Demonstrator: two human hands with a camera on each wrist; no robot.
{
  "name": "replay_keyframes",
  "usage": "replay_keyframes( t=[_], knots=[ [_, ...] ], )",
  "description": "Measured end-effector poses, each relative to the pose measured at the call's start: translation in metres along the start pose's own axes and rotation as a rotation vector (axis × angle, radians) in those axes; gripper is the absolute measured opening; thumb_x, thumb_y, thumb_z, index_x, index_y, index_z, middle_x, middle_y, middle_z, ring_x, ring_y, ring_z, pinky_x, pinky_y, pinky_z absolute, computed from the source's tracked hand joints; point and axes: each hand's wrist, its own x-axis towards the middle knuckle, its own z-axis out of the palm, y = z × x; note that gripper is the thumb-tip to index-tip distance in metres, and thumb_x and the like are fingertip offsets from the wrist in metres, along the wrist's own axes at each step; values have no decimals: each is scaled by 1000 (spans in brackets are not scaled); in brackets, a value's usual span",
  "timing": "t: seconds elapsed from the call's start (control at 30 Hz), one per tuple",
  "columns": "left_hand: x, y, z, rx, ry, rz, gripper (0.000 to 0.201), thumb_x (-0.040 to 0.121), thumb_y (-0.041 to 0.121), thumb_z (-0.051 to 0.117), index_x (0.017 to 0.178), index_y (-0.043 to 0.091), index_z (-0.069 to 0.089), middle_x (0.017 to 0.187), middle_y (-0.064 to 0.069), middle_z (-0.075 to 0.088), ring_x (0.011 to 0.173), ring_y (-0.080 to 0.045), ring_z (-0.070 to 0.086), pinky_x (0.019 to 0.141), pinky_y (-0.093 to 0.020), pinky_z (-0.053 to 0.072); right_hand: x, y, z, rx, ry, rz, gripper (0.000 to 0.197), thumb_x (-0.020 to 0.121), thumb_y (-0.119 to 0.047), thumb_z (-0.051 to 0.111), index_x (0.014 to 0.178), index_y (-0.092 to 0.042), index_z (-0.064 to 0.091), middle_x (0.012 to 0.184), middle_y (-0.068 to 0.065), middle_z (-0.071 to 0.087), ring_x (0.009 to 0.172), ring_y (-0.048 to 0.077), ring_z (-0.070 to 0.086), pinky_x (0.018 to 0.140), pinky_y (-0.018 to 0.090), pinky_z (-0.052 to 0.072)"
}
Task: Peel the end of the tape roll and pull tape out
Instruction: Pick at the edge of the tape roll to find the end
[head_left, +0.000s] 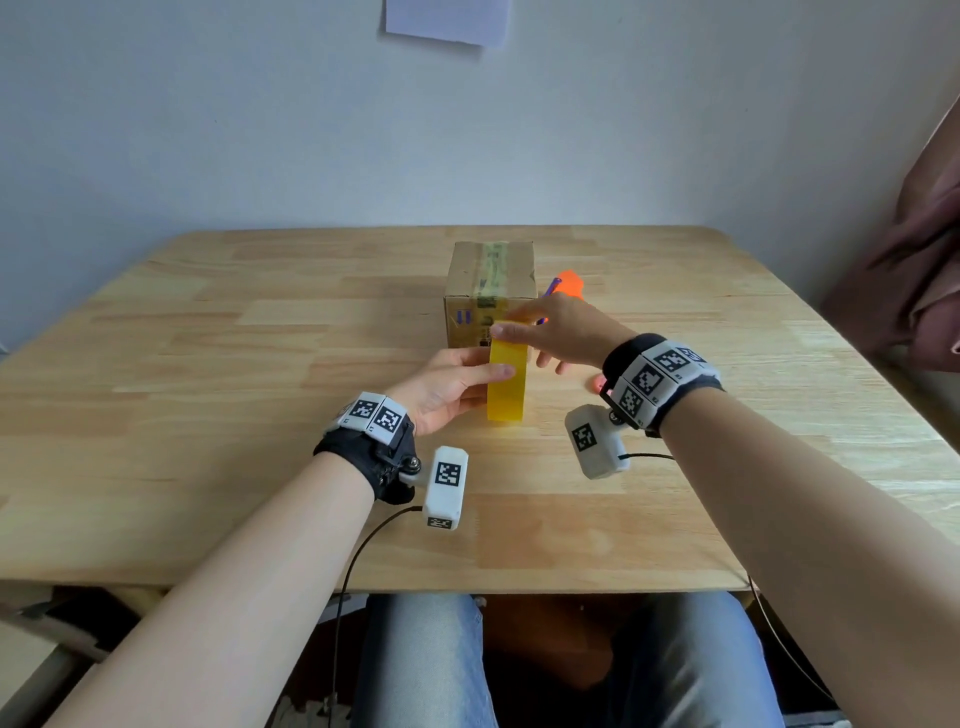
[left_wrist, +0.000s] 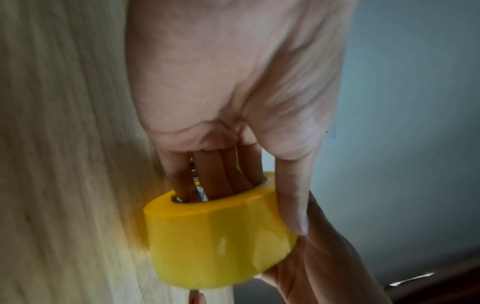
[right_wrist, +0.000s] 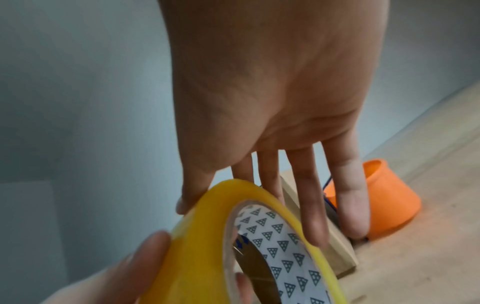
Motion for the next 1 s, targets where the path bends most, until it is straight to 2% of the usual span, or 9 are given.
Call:
replay_keyframes(
  t=[0.07, 0.17, 0.27, 0.33, 0.4, 0.57, 0.7, 0.87, 1.0],
  knots=[
    [4, 0, 3, -6, 39, 16, 46, 75, 15, 80, 118, 5, 69, 110, -12, 74, 102, -27, 68, 102, -43, 50, -2, -2, -3, -31, 81, -23, 50, 96, -56, 62, 135, -24, 69, 72, -6, 69, 47, -3, 63, 53, 28, 58],
    [8, 2, 7, -15, 87, 26, 34, 85, 13, 76, 117, 6, 70, 110, -14, 74, 98, -26, 69, 99, -43, 51, -7, -5, -5, -58, 104, -53, 42, 99, -47, 63, 135, -25, 69, 64, -18, 59, 42, -3, 57, 51, 21, 49],
    [7, 4, 8, 15, 67, 9, 27, 86, 11, 75, 113, 9, 72, 107, -11, 75, 96, -24, 71, 93, -38, 55, -7, -4, -6, -70, 98, -59, 41, 100, -46, 62, 135, -25, 67, 68, -12, 63, 51, 3, 61, 52, 25, 54],
    [5, 5, 5, 50, 16, -25, 24, 87, 6, 72, 112, 9, 70, 102, -8, 76, 91, -22, 72, 87, -33, 58, -3, -2, -5, -96, 66, -24, 43, 100, -52, 58, 132, -25, 68, 83, 3, 74, 63, 17, 72, 52, 31, 59],
    [2, 6, 3, 82, -28, -45, 25, 88, 4, 70, 113, 9, 69, 101, -8, 76, 89, -21, 73, 85, -32, 57, -2, -2, -4, -87, 18, 10, 46, 99, -56, 57, 129, -25, 69, 96, 7, 76, 75, 24, 75, 53, 34, 62],
    [-1, 13, 10, 90, 58, -21, 39, 87, 27, 75, 119, 6, 67, 107, -13, 71, 94, -28, 68, 92, -46, 53, -5, -8, -7, 42, 39, -35, 36, 91, -47, 73, 117, -22, 78, 106, -3, 78, 70, 17, 73, 55, 34, 64],
    [0, 17, 15, 126, 76, -29, 34, 86, 19, 77, 115, 5, 70, 111, -17, 72, 96, -29, 69, 90, -45, 56, -6, -9, -14, 77, 47, -18, 20, 96, -32, 71, 111, -21, 79, 103, -3, 77, 70, 15, 72, 55, 34, 64],
    [1, 19, 19, 233, 89, -13, 34, 83, 13, 76, 116, 3, 70, 110, -17, 74, 88, -24, 72, 85, -40, 58, -8, -12, -16, 92, -11, 29, 14, 98, -26, 68, 111, -20, 70, 103, 4, 72, 74, 19, 73, 63, 41, 67],
    [3, 18, 20, 248, 135, -17, 57, 70, 41, 86, 115, 9, 71, 108, -12, 76, 95, -27, 71, 96, -49, 53, -7, -15, -17, 86, -32, 42, 15, 98, -23, 69, 110, -16, 73, 107, 8, 74, 71, 16, 74, 67, 41, 67]
  ],
)
